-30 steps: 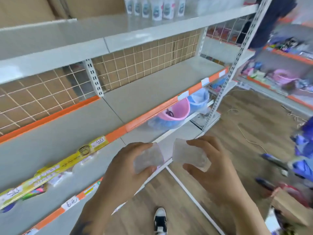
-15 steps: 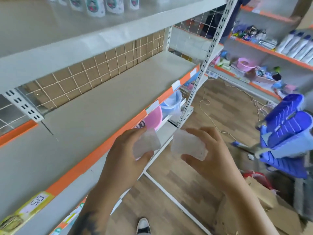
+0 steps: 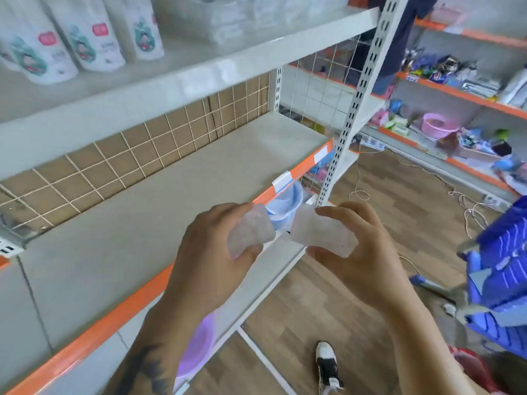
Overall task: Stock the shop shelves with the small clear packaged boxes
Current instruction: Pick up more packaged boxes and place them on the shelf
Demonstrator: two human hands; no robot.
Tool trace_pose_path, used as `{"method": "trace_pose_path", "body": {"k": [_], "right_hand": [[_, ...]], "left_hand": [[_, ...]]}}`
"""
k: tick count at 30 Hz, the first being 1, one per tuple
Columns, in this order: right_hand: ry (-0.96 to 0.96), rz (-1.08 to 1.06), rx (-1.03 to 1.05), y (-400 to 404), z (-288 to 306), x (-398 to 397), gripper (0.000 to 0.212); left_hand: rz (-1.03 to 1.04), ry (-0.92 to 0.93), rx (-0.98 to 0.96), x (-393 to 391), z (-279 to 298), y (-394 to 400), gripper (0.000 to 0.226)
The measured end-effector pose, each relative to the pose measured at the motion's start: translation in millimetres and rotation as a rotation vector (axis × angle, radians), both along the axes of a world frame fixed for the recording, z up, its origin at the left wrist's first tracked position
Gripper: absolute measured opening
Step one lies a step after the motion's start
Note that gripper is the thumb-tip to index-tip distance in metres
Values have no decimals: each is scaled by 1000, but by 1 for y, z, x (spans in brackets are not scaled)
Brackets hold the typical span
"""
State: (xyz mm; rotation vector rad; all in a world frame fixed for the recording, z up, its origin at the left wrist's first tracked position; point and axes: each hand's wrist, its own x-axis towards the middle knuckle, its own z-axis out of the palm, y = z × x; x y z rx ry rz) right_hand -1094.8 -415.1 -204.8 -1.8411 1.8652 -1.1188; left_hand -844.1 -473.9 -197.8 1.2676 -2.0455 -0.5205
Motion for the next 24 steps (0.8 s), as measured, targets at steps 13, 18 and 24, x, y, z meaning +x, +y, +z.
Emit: {"method": "trace_pose_path", "body": {"k": [13,18,24], "right_hand": [[-47,384,-149,-163,63,-175,54],[-106,482,-234,-224,86,-199,52],[-111,572,-331,-301,128,-198,52]], "left_hand": [[343,-60,-241,-169,73,-73,59],[430,-107,-284,-198,97,-95,59],[484,-145,-310,-198,150,-148,62]]}}
